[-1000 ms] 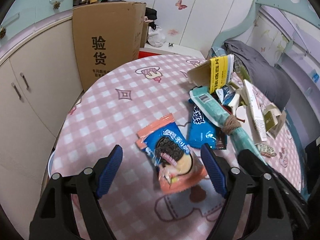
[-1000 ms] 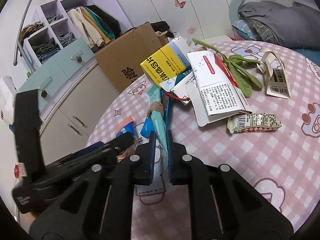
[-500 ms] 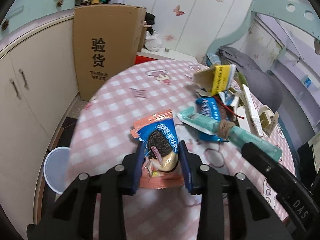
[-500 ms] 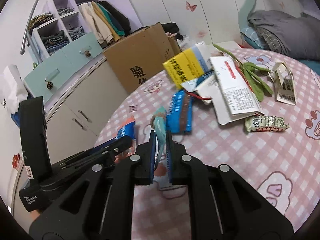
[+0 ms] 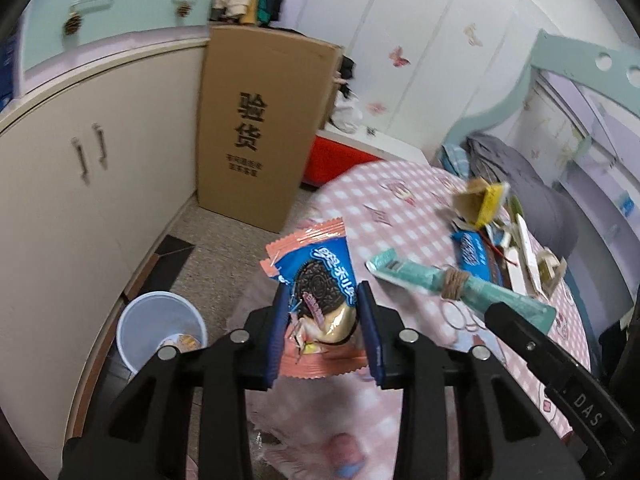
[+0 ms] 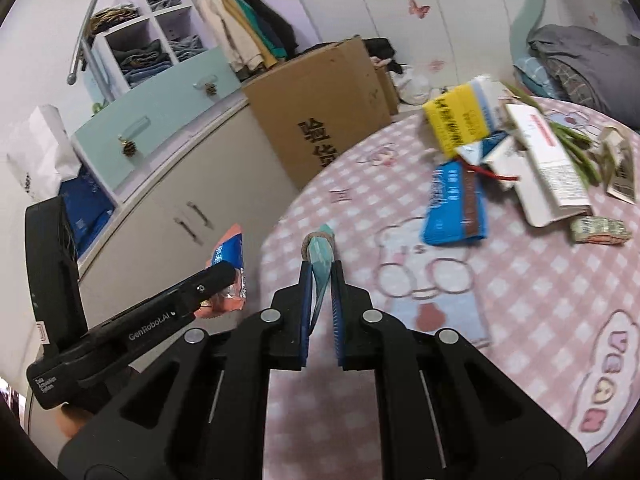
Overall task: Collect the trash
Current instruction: 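Carry the wrapper and teal tube over the wastebasket and open the right tool, then open the left tool to drop the cookie wrapper into the wastebasket, then grasp the blue snack wrapper with the left tool while the right tool grasps the white medicine box, then carry both items over the wastebasket and open the right tool to drop the box, then open the left tool to drop the blue wrapper into the wastebasket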
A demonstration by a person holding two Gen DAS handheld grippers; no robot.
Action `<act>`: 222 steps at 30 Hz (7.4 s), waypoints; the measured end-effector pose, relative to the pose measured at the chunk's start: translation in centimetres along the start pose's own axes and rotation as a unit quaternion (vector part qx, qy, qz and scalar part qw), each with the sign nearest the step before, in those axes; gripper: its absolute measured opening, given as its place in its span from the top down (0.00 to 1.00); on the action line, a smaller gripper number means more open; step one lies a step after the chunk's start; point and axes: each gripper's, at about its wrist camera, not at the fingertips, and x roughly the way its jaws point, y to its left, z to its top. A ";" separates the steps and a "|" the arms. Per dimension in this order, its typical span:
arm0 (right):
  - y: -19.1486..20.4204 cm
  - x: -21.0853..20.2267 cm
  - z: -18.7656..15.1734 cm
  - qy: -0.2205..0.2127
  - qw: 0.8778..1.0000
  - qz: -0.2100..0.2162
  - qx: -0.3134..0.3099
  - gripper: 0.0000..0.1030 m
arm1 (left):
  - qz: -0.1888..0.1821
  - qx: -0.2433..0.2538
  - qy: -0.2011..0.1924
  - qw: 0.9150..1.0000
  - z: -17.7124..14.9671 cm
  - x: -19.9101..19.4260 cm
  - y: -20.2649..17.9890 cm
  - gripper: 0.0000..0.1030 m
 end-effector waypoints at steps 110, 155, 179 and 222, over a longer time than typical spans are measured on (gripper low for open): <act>-13.2 -7.9 3.4 -0.068 0.982 -0.164 0.056 0.26 | 0.001 0.131 0.053 0.990 0.5 5.0 -14.4 0.25; -15.3 -4.1 5.0 -0.035 0.988 -0.137 0.056 0.61 | -0.033 0.100 0.082 0.991 0.9 8.7 -13.6 0.45; -9.9 -4.8 5.0 -0.048 0.993 -0.106 0.007 0.61 | -0.034 0.079 0.042 0.995 1.1 6.2 -11.0 0.70; 18.7 24.8 -4.3 0.165 0.978 0.060 -0.114 0.33 | 0.168 -0.195 0.015 0.966 -0.3 1.0 28.5 0.69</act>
